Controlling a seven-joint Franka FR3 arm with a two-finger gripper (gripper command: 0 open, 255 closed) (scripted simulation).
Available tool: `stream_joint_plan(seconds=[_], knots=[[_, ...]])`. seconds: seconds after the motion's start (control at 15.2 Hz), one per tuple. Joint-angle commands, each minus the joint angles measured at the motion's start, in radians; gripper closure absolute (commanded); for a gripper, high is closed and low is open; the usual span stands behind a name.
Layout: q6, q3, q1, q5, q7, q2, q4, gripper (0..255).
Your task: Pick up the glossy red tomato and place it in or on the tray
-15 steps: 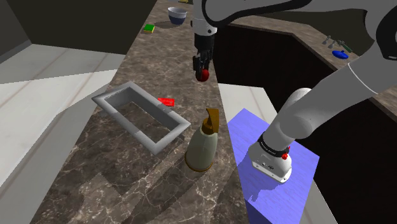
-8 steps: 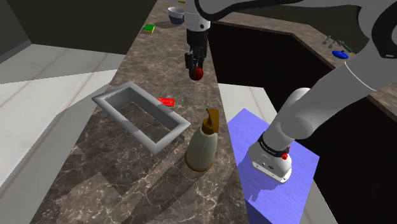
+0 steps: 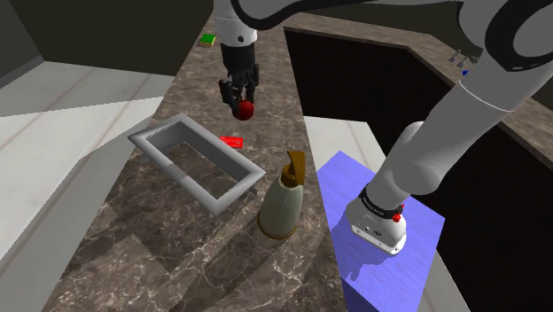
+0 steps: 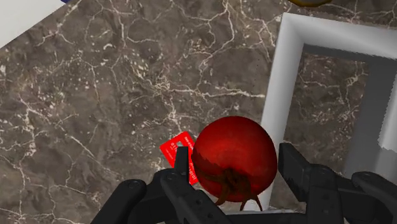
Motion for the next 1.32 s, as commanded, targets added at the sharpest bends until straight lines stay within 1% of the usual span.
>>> stream_joint_plan(seconds=[0.0, 0.26, 0.59, 1.25], knots=[[-0.012, 0.027, 0.019, -0.008, 0.052, 0.057, 0.068, 255], [-0.037, 0.070, 0.063, -0.037, 0.148, 0.179, 0.210, 255], [-0.088, 0.107, 0.133, -0.090, 0.258, 0.347, 0.420, 255], [0.042, 0.103, 0.131, -0.096, 0.258, 0.360, 0.302, 255]])
